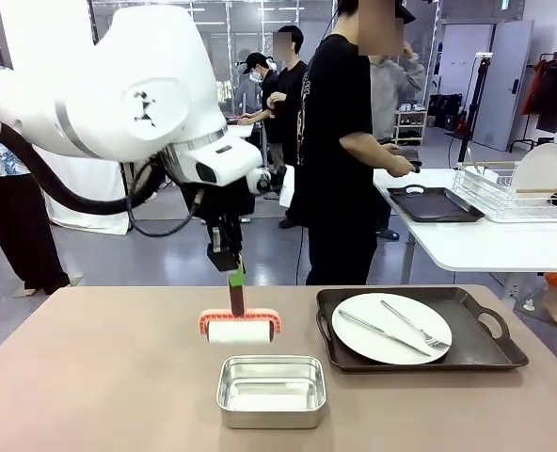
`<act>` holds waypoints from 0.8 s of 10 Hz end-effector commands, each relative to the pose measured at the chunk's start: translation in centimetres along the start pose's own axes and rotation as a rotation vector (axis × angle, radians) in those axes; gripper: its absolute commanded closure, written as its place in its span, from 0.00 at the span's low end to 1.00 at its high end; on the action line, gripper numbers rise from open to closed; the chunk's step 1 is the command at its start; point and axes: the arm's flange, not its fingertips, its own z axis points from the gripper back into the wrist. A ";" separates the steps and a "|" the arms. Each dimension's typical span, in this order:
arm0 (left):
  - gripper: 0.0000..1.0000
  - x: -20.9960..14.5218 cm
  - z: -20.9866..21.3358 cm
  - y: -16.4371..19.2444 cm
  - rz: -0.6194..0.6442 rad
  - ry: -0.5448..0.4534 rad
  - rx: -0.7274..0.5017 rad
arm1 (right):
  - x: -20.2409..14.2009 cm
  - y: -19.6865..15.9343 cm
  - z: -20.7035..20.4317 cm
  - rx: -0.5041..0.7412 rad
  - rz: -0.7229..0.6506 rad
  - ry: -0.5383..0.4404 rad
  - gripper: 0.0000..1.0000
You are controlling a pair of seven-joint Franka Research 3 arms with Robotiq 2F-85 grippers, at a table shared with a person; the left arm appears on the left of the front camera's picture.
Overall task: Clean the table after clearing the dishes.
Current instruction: Place the Lint Roller back on top of the Airtight Container.
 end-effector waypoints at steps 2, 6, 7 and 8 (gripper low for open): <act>0.78 1.3 -2.4 -1.3 -0.016 -0.005 -0.023 | -0.2 0.3 0.1 0.001 -0.004 -0.001 0.00; 0.78 2.5 -6.0 -0.8 -0.014 -0.004 -0.057 | -0.2 0.3 0.1 0.001 -0.004 -0.001 0.00; 0.78 2.7 -6.9 -0.6 -0.024 -0.005 -0.048 | -0.2 0.3 0.1 0.001 -0.004 -0.001 0.00; 0.78 2.8 -7.4 -0.1 -0.023 -0.006 -0.045 | -0.2 0.3 0.1 0.001 -0.004 -0.001 0.00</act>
